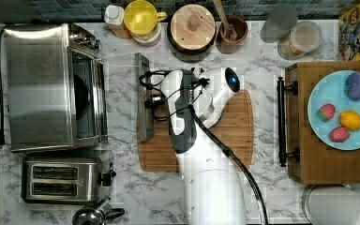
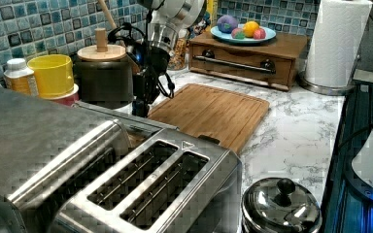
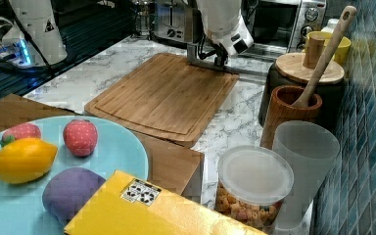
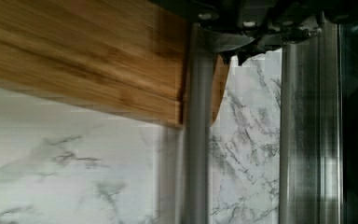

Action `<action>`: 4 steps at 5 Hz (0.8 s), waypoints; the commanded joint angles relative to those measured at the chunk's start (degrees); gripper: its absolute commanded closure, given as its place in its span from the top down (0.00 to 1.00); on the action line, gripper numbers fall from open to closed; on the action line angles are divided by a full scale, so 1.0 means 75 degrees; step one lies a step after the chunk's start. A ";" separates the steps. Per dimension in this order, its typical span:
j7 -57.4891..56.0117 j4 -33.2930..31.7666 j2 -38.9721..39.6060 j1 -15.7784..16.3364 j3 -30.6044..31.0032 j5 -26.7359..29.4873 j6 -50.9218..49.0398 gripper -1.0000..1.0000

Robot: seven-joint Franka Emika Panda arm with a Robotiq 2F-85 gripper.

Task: Close the oven.

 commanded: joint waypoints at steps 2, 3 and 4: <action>0.0631 0.1577 0.0477 -0.0073 0.0315 0.0456 -0.1376 0.00; 0.0568 0.1504 0.0372 0.0221 0.0320 0.0514 -0.1301 0.00; 0.0480 0.1049 -0.0248 0.0549 0.0444 0.0559 -0.0746 0.00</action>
